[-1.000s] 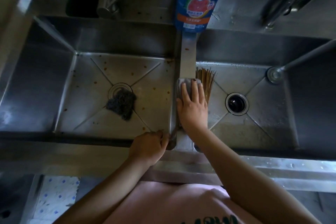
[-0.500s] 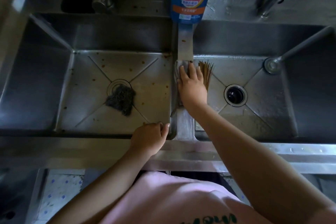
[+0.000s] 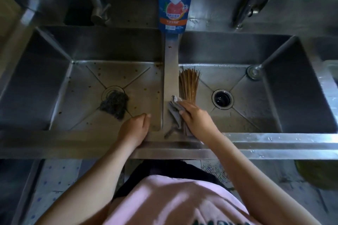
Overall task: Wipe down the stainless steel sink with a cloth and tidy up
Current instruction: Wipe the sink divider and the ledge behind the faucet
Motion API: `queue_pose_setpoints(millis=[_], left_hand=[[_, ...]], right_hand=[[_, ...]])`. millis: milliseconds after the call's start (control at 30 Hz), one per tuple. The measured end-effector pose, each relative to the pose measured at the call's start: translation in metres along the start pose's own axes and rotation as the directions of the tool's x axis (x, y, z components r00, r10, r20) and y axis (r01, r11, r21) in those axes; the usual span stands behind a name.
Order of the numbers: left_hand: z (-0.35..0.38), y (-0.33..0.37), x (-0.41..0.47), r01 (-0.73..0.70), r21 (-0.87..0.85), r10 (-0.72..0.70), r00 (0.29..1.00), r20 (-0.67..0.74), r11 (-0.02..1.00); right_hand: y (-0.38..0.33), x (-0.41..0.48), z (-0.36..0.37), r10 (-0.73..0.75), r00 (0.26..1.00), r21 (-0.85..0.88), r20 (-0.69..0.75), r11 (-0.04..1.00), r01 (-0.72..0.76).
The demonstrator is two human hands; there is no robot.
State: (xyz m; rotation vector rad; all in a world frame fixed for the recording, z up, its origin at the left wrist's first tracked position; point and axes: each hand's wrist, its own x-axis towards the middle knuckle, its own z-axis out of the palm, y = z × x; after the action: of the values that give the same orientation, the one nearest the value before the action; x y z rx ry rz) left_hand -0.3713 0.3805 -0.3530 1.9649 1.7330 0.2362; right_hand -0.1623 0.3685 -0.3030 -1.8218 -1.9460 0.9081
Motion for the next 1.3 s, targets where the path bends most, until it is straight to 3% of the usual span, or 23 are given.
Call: queue_pose_setpoints(millis=[167,267,333,433,567,733,900,1100,1300], left_hand=[[0.000,-0.009,-0.015,-0.034,-0.008,0.034,0.999,-0.020,0.999],[0.001,-0.020,-0.026,-0.082,0.113,0.082,0.997,0.006,0.990],[0.002,-0.029,-0.035,-0.135,0.193,0.132,0.991,0.030,0.972],[0.005,-0.040,-0.042,-0.166,0.250,0.149,0.985,0.087,0.954],[0.006,-0.039,-0.040,-0.167,0.273,0.138,0.983,0.120,0.948],[0.006,-0.036,-0.039,-0.151,0.246,0.155,0.988,0.004,0.957],[0.006,-0.038,-0.039,-0.151,0.234,0.155,0.988,0.000,0.960],[0.004,-0.036,-0.040,-0.163,0.242,0.165,0.986,0.013,0.957],[0.003,-0.035,-0.041,-0.157,0.281,0.160,0.987,0.015,0.947]], right_hand=[[-0.004,-0.053,0.020,0.026,1.000,-0.033,0.013,0.999,-0.025],[-0.010,-0.077,0.041,0.031,1.000,-0.247,0.003,0.969,-0.029],[-0.013,-0.091,0.056,0.102,0.993,-0.387,-0.054,0.915,-0.115],[-0.020,-0.104,0.072,0.199,0.967,-0.443,-0.161,0.861,-0.251],[-0.036,-0.096,0.083,0.220,0.955,-0.457,-0.200,0.841,-0.290],[-0.067,-0.073,0.116,0.149,0.980,-0.420,-0.130,0.887,-0.191],[-0.064,-0.076,0.114,0.079,0.969,-0.427,-0.234,0.887,-0.176],[-0.022,-0.093,0.087,0.203,0.918,-0.410,-0.340,0.847,-0.339],[-0.045,-0.079,0.111,0.306,0.882,-0.371,-0.357,0.821,-0.435]])
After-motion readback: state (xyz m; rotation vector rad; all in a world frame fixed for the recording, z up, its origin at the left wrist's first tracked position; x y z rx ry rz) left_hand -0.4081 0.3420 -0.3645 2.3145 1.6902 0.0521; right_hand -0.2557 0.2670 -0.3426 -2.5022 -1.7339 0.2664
